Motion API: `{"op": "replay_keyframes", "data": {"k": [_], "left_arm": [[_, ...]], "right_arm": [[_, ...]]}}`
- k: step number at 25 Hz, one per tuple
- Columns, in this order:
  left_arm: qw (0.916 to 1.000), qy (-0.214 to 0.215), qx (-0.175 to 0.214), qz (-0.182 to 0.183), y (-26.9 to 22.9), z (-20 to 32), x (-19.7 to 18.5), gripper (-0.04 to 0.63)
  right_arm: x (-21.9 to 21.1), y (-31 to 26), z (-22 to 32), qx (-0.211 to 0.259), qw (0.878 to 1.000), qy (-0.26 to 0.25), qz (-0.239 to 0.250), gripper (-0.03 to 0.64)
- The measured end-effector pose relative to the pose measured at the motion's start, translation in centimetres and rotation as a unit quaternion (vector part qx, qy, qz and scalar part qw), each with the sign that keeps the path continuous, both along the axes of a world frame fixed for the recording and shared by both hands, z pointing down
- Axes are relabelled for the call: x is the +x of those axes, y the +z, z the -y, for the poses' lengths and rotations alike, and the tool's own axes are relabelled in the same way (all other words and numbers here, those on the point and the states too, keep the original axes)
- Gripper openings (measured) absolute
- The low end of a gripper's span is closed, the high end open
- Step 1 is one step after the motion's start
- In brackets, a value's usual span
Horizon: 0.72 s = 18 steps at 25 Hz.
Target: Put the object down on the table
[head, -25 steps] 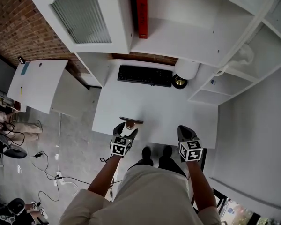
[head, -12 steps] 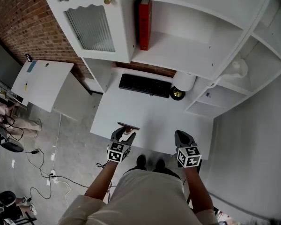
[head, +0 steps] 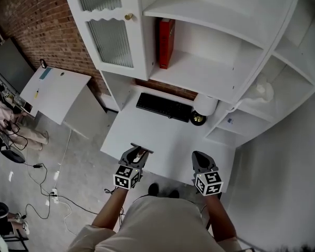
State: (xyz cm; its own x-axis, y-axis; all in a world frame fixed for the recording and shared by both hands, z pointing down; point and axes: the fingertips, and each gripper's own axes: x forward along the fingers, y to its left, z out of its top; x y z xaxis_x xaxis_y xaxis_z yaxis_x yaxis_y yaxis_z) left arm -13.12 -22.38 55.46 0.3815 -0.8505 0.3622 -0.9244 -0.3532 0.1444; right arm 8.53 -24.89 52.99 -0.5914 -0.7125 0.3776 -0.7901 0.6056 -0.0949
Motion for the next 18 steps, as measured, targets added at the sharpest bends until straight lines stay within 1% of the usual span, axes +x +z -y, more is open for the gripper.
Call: {"op": "replay_keyframes", "data": {"k": [4, 8, 10, 13, 18], "left_arm": [[0.9997, -0.021, 0.016, 0.001, -1.3, -0.2, 0.0, 0.098], [0.9988, -0.039, 0.030, 0.004, -2.6, -0.4, -0.3, 0.018], [0.9985, -0.040, 0.038, 0.002, -3.3, -0.4, -0.3, -0.006], [0.9981, -0.038, 0.048, -0.003, -4.2, -0.4, 0.0, -0.006], [0.9977, -0.036, 0.057, -0.001, -5.1, -0.4, 0.2, -0.007]], "right_arm": [[0.6, -0.7, 0.1, 0.011, 1.000, -0.005, 0.000, 0.003], [1.3, -2.0, 0.1, 0.026, 1.000, -0.008, -0.002, 0.003], [1.7, -2.6, 0.2, 0.034, 0.999, -0.005, -0.002, 0.003], [2.2, -3.2, 0.4, 0.042, 0.999, -0.002, 0.001, 0.003], [1.9, -4.2, 0.1, 0.059, 0.998, -0.016, 0.001, 0.002]]}}
